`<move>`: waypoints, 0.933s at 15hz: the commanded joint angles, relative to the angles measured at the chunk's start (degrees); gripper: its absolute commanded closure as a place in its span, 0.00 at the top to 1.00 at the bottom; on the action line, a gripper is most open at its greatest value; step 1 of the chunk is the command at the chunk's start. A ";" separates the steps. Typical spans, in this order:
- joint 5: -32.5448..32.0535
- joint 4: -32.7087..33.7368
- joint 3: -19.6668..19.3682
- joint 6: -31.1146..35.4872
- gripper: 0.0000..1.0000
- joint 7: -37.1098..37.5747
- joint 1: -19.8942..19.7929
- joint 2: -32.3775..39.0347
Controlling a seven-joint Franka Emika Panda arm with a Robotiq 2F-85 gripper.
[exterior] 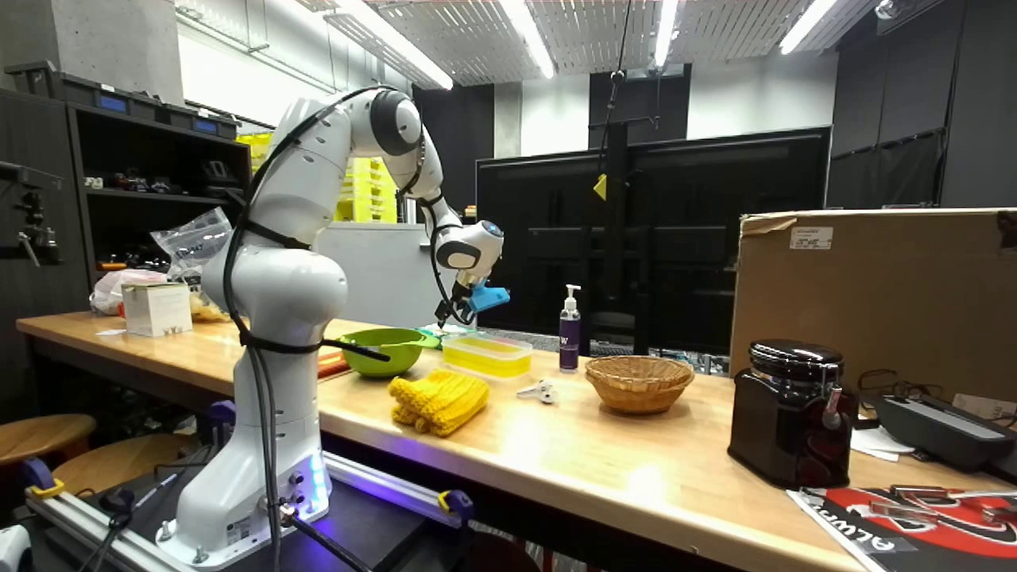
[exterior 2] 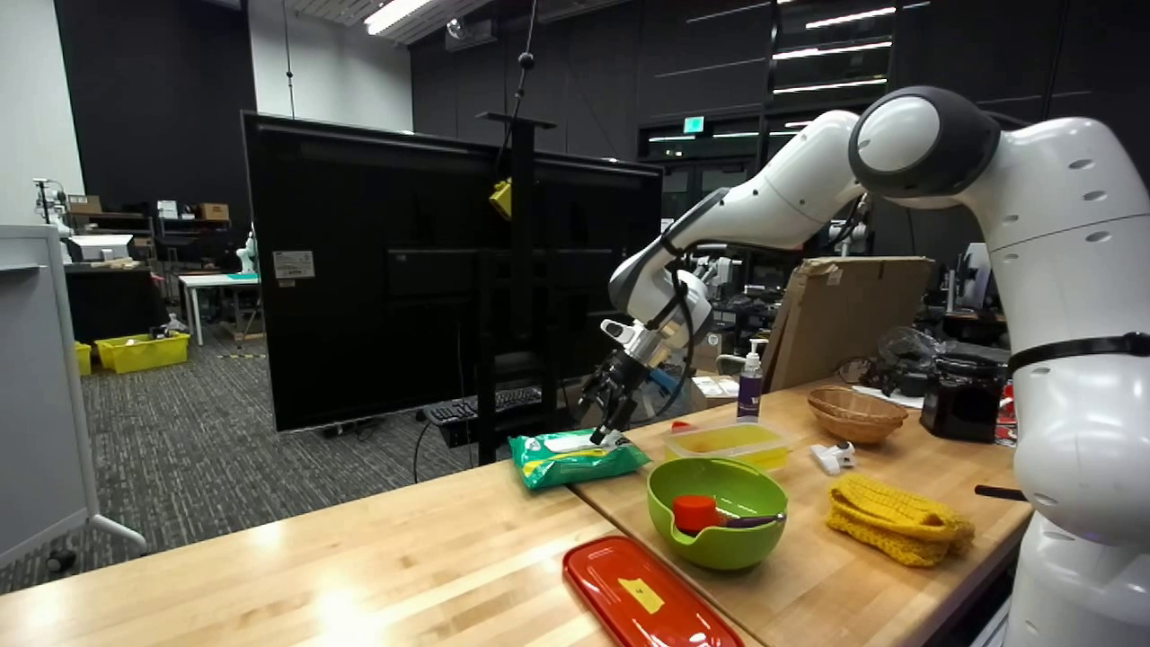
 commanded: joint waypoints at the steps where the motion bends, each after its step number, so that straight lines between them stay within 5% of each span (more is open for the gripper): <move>1: 4.24 -1.12 0.45 0.86 1.00 -1.59 -0.07 -0.94; 14: 10.40 -1.25 -0.06 1.25 1.00 -2.51 1.42 0.60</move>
